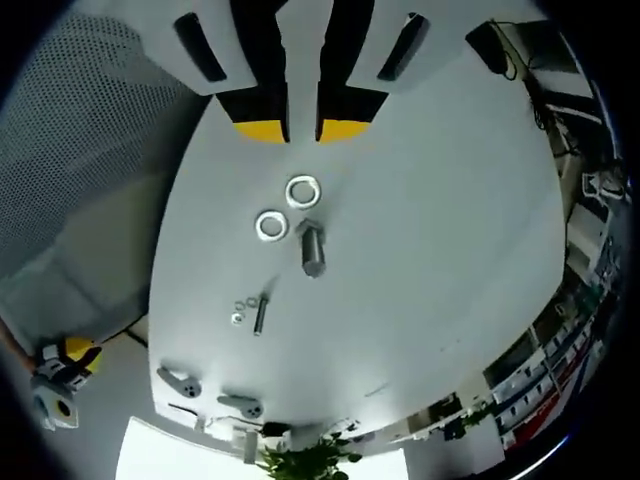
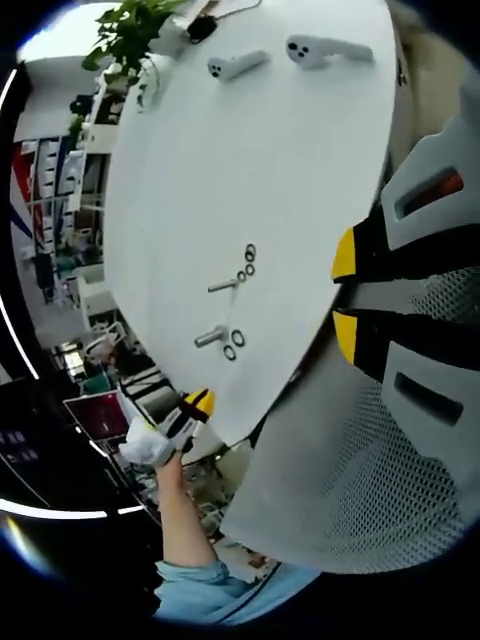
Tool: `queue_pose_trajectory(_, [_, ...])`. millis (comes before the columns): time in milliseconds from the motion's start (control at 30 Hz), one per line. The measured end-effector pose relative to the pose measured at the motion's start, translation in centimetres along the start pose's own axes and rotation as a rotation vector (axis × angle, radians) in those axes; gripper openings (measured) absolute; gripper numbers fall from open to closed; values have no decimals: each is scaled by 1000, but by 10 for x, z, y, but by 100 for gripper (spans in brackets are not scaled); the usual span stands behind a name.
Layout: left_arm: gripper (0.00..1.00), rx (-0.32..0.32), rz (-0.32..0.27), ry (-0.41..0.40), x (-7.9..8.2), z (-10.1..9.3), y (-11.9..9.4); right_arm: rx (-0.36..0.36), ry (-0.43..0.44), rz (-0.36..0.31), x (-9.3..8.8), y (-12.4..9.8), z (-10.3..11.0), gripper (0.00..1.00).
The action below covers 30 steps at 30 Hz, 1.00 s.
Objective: Place the washer onto the threaded stud by aligning its center hole with the stud, sliding it down to the base, and recovering from edge contact or off-axis alignment until the washer reaches the visible bottom stop.
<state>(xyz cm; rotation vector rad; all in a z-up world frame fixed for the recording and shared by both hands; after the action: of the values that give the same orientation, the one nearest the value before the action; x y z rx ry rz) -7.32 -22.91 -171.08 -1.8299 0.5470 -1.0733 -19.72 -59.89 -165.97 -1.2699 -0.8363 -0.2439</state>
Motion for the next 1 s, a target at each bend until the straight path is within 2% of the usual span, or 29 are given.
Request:
queue_pose_trajectory(100, [9,-17,10,14,4,-1,3,-1,2,-2,0,0,0,12])
queue_pose_trajectory(167, [10,-40,-14,4,9,0,7,0,2,-2,0,0,0,13])
queue_pose_trajectory(267, [11,-46,-12,11,13,2,13,2,1,-3,0,0,0,13])
queue_pose_trajectory(433, [14,-39,53,70,16,1,27,1,3,-8,0,0,0,13])
queue_pose_trajectory(533, [14,-68,106,90,13,-1,36,-1,5,-9,0,0,0,13])
queue_pose_trajectory(600, [16,-58,132,136,14,2,41,-1,6,-9,0,0,0,13])
queue_pose_trajectory(667, [19,-58,141,143,15,1,45,-1,6,-10,0,0,0,13])
queue_pose_trajectory(767, [20,-51,197,176,16,8,53,1,3,-12,0,0,0,13])
queue_pose_trajectory(867, [21,-51,205,193,22,15,59,1,4,-14,0,0,0,13])
queue_pose_trajectory(1000, [27,-40,209,226,31,23,63,0,7,-17,0,0,0,13])
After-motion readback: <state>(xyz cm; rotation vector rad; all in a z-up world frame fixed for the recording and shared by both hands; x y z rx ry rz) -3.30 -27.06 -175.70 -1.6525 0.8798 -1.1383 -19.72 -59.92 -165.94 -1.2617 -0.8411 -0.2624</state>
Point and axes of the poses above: the point that each gripper's makers call its tool centre point, and the gripper's own axes: y roughly forward along the fingers, z roughly to its left, x roughly out of its top, the point moved 8 cm from there along -y, roughly backward along the fingers, and after that the axes turned 13 degrees about -x, right-handed, at the moved point
